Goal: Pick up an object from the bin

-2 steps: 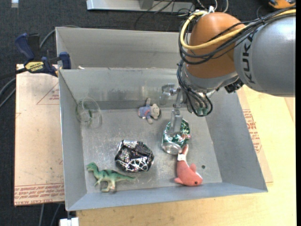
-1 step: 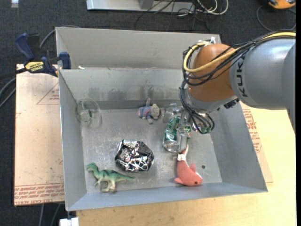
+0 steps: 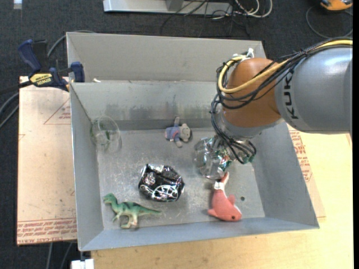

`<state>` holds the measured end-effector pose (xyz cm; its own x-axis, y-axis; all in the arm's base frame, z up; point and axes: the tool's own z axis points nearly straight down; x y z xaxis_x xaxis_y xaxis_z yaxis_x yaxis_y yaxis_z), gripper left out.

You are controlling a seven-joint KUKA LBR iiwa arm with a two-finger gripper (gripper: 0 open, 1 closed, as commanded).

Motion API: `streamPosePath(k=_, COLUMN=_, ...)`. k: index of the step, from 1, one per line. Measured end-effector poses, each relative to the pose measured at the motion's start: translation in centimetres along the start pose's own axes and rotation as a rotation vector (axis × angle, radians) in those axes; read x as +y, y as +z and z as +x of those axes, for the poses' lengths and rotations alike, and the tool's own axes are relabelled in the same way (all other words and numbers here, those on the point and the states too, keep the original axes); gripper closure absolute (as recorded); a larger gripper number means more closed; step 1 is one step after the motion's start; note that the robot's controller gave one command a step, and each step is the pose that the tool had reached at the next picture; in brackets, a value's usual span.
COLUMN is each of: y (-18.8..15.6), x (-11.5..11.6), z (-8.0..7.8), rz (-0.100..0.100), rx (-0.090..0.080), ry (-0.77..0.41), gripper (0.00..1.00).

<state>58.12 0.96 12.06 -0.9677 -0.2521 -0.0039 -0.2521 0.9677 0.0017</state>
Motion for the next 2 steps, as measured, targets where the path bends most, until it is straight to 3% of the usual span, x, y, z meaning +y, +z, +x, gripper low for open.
streamPosePath(k=1, y=0.0, x=0.0, z=0.0, rz=0.000, rx=0.000, ry=0.000, gripper=1.00)
streamPosePath(k=2, y=-8.1, x=-4.8, z=0.1, rz=0.002, rx=-0.008, ry=0.083, gripper=1.00)
